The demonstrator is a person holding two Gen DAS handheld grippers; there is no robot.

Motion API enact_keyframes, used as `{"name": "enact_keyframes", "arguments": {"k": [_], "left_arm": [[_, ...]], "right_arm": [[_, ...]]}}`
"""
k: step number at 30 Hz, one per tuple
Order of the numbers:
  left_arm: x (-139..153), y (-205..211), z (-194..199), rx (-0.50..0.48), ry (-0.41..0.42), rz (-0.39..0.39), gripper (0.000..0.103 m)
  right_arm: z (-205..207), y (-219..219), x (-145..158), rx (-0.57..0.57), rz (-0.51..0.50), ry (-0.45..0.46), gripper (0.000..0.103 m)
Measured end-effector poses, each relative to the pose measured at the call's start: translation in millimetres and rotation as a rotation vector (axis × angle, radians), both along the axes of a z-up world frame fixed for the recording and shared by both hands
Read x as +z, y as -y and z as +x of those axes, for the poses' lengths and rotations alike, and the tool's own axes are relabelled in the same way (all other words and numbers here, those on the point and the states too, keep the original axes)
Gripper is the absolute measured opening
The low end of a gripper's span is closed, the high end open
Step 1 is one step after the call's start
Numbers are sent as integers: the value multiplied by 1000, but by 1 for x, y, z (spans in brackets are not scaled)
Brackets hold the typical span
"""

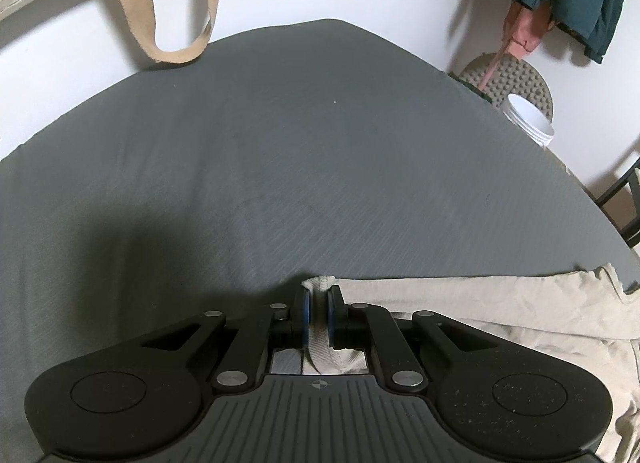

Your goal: Fold clothes

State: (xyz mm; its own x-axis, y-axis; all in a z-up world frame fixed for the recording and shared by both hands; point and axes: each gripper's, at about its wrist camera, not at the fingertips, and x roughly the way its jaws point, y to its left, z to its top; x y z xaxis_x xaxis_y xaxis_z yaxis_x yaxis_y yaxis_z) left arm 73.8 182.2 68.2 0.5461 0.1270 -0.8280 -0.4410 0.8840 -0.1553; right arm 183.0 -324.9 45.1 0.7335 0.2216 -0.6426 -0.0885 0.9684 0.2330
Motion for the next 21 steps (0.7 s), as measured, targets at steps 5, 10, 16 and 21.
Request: {"name": "enact_keyframes", "arguments": {"k": [5,10,16,21], "left_arm": [[0,2,0,-8,-1,11,6],[14,16,-2,-69,63,134,6],[39,37,-3,-128,291,240,6],[11,42,23,-183,242,275,6]], "right_arm": [[2,-9,-5,43,-20,2,4],[-8,-18,14,-29,-115,171,4],[-3,-22,26,-100,-242,289,3],[9,-21,-10,-115,-274,145,3]]}}
